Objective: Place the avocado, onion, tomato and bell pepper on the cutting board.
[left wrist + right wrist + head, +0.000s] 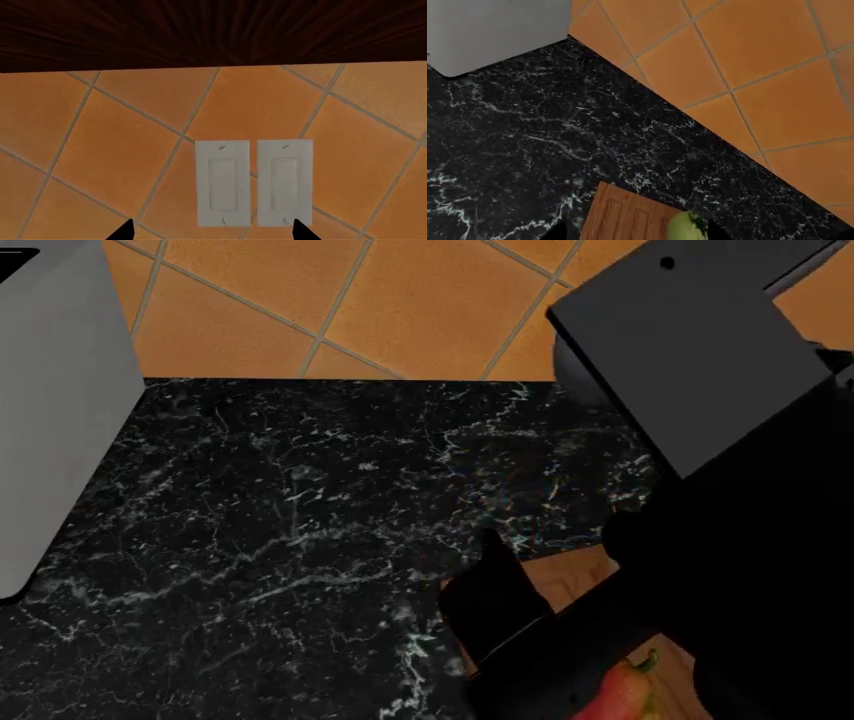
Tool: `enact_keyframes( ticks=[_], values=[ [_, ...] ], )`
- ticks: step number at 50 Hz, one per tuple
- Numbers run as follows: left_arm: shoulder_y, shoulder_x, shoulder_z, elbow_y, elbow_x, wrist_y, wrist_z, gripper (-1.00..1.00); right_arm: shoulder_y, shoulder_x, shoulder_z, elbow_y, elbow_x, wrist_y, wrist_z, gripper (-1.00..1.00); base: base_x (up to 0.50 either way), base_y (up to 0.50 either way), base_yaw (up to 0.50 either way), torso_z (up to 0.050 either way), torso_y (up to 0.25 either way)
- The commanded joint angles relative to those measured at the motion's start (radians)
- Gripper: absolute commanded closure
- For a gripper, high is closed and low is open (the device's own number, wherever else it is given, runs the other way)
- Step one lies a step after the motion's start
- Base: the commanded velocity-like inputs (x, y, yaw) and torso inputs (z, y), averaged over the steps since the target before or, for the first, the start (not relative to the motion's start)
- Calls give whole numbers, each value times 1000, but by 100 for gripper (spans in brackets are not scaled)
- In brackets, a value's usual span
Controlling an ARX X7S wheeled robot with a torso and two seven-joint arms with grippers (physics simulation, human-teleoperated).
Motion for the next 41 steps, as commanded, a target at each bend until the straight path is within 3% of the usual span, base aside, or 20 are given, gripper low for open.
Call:
enact_keyframes(
  ticks=[1,16,23,31,41],
  values=[
    [0,19,-32,6,7,-6,22,-100,178,-68,-17,13,98,14,92,-100,0,0,0,0,0],
    [36,-10,-68,92,-45,-68,-2,-100,419,-106,-116,-44,255,-22,341,-100,0,0,0,0,0],
    [42,-28,-88,184,-81,-117,-33,-100,450,-173,-43,-81,448,-29,611,-100,0,0,0,0,0],
    [71,-44,-165,353,-179,-214,-96,-100,451,-175,-18,-143,410,-43,612,-100,0,0,0,0,0],
    [81,-19,-372,573,-436,-411,-249,-100,451,-176,-6,-179,353,-51,612,-100,0,0,0,0,0]
  ],
)
